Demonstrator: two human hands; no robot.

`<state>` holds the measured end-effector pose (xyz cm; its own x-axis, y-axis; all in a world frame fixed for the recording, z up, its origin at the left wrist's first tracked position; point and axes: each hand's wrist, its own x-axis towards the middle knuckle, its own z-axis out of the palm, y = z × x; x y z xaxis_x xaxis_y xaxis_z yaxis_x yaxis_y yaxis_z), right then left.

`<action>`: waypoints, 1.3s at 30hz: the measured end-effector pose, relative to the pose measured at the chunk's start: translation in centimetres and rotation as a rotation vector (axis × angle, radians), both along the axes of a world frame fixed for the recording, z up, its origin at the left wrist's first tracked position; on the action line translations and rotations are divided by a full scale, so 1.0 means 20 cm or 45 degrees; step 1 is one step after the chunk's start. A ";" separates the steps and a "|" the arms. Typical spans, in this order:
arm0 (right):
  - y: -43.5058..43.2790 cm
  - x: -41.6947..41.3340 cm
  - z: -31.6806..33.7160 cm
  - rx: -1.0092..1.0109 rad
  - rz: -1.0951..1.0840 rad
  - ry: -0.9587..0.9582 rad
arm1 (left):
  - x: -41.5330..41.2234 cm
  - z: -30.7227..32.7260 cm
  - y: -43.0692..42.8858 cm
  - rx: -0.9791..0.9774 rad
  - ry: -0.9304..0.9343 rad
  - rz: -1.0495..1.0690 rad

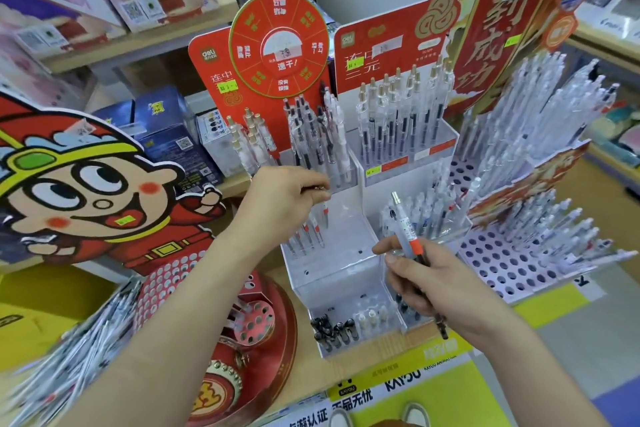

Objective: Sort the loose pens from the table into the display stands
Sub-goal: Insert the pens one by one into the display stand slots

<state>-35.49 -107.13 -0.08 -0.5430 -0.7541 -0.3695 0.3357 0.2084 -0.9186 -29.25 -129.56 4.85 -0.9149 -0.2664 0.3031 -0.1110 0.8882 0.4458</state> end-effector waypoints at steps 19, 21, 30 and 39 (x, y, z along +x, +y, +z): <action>-0.04 0.01 -0.03 -0.277 -0.005 -0.435 | 0.00 -0.16 -0.01 -0.684 -0.051 -0.088; -0.05 0.01 -0.03 -0.304 0.029 -0.451 | -0.02 -0.15 0.00 -0.744 -0.103 -0.062; -0.06 0.04 -0.01 -0.385 0.076 -0.474 | -0.04 -0.13 0.00 -0.837 -0.206 -0.028; -0.09 0.07 -0.03 -0.361 0.102 -0.451 | -0.05 -0.11 -0.04 -0.931 -0.253 -0.140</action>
<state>-34.12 -108.99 -0.64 -0.3561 -0.8868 -0.2946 0.6323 0.0034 -0.7747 -30.21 -130.29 2.59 -0.9804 0.0346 0.1941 -0.0214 0.9600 -0.2790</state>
